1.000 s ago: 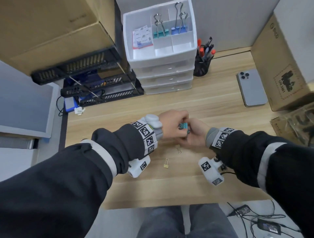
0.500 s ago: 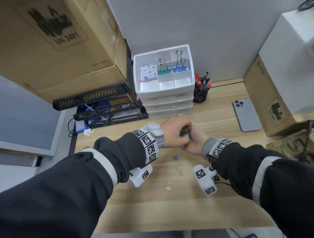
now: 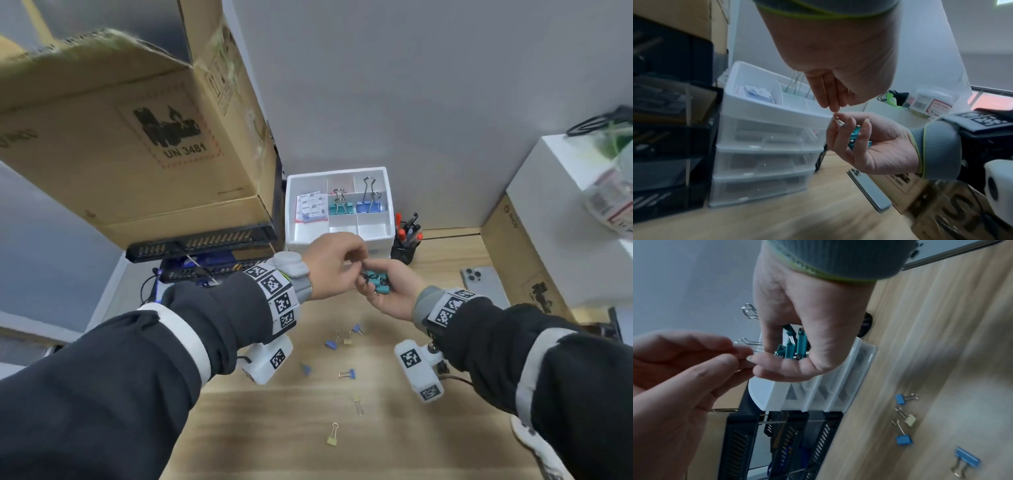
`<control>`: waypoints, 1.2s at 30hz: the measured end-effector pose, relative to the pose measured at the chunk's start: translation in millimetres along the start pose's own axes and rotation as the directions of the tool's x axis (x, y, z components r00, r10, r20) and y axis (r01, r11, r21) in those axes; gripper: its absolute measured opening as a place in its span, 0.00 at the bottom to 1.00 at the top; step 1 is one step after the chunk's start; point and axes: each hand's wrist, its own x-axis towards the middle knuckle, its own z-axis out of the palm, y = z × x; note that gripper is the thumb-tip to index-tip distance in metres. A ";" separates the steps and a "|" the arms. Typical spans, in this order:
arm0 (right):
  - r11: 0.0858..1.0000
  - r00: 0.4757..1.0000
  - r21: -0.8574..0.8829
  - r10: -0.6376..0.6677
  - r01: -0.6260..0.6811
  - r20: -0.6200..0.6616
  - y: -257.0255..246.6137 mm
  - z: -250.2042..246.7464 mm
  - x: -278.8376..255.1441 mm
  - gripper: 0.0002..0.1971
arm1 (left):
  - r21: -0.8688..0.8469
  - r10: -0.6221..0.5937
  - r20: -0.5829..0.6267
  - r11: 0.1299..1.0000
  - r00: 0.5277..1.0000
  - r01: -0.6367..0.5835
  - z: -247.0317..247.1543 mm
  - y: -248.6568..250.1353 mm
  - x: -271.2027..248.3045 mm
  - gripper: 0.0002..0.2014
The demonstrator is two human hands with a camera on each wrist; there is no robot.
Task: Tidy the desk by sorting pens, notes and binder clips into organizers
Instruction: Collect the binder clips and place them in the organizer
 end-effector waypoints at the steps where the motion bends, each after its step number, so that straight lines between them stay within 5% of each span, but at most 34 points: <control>1: 1.000 1.000 -0.011 -0.004 0.004 -0.006 -7.4 6.2 0.1 0.07 | 0.031 -0.008 -0.036 0.999 0.999 0.009 -8.8 -3.5 3.0 0.04; 7: 0.994 0.995 -0.100 -0.052 0.044 -0.081 -59.3 36.5 4.5 0.03 | 0.172 -0.125 -0.087 0.975 0.988 0.139 -44.2 -46.1 14.5 0.05; 16: 0.975 0.982 -0.139 -0.182 0.173 -0.052 -167.8 70.9 -8.6 0.09 | 0.250 -0.196 -0.070 0.946 0.978 0.208 -56.5 -78.7 40.9 0.06; 20: 0.910 0.956 -0.389 -0.230 0.146 -0.180 -204.7 78.6 8.8 0.10 | 0.292 -0.234 -0.080 0.924 0.969 0.247 -55.7 -88.6 54.4 0.08; 23: 0.723 0.897 -0.688 -0.344 0.066 -0.276 -217.8 85.6 28.3 0.09 | 0.337 -0.286 -0.066 0.895 0.956 0.291 -54.1 -93.7 60.8 0.10; 27: 0.347 0.845 -0.938 -0.497 -0.016 -0.198 -219.3 97.3 51.3 0.05 | 0.383 -0.396 -0.046 0.841 0.917 0.382 -50.6 -95.5 72.7 0.11; 33: -0.311 0.862 -0.926 -0.506 -0.213 -0.028 -204.1 106.2 72.9 0.04 | 0.433 -0.421 -0.044 0.809 0.906 0.397 -45.8 -100.9 82.5 0.10; 36: -0.405 0.849 -0.876 -0.528 -0.263 -0.011 -199.0 107.9 77.4 0.02 | 0.434 -0.413 -0.047 0.812 0.910 0.391 -44.0 -105.0 84.1 0.07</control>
